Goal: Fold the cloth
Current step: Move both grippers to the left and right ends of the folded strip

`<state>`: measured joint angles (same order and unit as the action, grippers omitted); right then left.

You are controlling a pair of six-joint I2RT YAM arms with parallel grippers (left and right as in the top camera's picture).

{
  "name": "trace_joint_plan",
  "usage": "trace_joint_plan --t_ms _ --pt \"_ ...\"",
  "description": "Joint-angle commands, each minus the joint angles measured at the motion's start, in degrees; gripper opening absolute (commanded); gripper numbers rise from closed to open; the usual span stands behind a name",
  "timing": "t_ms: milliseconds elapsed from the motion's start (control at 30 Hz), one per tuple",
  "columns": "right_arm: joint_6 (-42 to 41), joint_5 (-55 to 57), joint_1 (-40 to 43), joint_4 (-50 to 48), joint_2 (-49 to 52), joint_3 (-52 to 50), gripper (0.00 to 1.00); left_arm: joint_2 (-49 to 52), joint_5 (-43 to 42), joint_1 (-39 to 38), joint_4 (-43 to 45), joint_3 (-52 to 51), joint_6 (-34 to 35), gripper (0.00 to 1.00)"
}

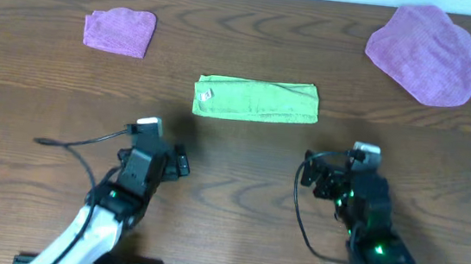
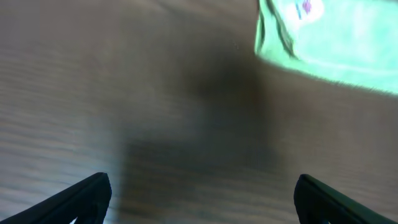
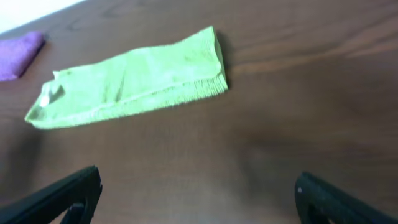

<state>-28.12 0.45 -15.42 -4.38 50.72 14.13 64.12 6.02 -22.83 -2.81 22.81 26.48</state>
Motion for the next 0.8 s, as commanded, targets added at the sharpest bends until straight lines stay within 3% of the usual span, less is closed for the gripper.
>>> trace_joint_plan --t_ms 0,400,767 --pt "-1.64 -9.16 3.1 -3.61 5.31 0.72 0.99 5.27 -6.64 0.42 0.2 6.36 -2.1 0.95" --pt "0.57 -14.27 6.6 -3.56 16.87 8.74 0.99 23.63 -16.63 2.29 0.04 24.37 -4.26 0.95" --pt "2.47 -16.55 7.23 -3.48 27.82 16.35 0.99 35.45 -19.89 2.4 -3.3 36.72 -7.26 0.95"
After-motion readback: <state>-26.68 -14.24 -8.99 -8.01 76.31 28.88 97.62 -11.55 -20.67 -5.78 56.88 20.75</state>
